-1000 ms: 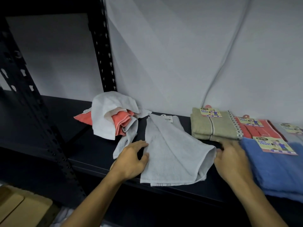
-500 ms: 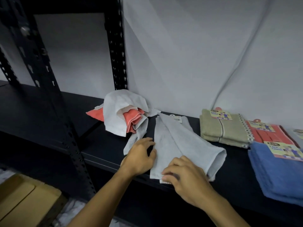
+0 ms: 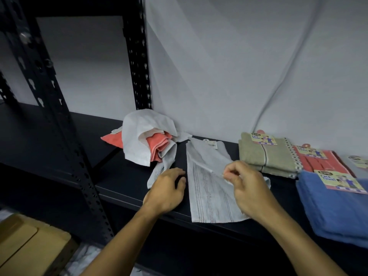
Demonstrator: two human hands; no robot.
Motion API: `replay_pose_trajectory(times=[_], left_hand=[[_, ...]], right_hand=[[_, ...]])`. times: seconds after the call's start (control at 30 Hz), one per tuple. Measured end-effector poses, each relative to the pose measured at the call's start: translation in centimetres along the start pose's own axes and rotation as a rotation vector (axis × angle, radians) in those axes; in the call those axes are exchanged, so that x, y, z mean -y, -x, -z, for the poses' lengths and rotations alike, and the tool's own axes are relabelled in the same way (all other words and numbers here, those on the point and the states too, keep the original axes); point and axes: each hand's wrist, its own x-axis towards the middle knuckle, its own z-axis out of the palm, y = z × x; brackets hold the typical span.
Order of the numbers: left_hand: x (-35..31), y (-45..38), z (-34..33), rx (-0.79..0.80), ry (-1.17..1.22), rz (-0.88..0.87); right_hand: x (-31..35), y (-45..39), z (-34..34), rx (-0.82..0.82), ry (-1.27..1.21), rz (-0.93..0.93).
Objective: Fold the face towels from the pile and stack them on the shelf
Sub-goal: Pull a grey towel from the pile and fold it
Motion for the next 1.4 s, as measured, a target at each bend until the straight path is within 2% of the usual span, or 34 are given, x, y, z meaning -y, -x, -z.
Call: replay_pose_trajectory(times=[0.07, 0.2, 0.3, 0.47, 0.53, 0.73, 0.93, 1.07, 1.27, 1.4], left_hand=[[0.0, 0.1, 0.0, 0.043, -0.028, 0.000], [-0.1, 0.4, 0.2, 0.105, -0.102, -0.018], [-0.1, 0.5, 0.2, 0.126, -0.148, -0.031], [-0.3, 0.5, 0.2, 0.121, -0.170, -0.041], [-0.2, 0.5, 0.1, 0.121, -0.170, -0.050], [-0.2, 0.5, 0.2, 0.168, -0.173, -0.031], [-0.3, 0.7, 0.3, 0.185, -0.204, -0.032], [-0.3, 0.6, 0.6, 0.220, -0.205, -0.037], [-0.3, 0.7, 0.6, 0.232, -0.217, -0.046], [-0.2, 0.5, 0.6, 0.235, -0.216, -0.046]], right_hand=[[0.5, 0.3, 0.9, 0.038, 0.078, 0.078], [0.2, 2.3, 0.1, 0.296, 0.397, 0.199], [-0.8, 3.5, -1.6, 0.372, 0.524, 0.230], [-0.6, 4.7, -2.4, 0.255, 0.485, 0.342], [-0.3, 5.2, -2.4, 0.243, 0.426, 0.352], [-0.9, 5.3, -3.3, 0.255, 0.464, 0.386], [-0.6, 4.8, -3.7, 0.235, 0.316, 0.252], [-0.2, 4.6, -3.5, 0.289, 0.277, 0.125], [0.5, 4.6, -3.3, 0.316, 0.338, 0.151], [0.2, 4.3, -3.3, 0.268, 0.293, 0.096]])
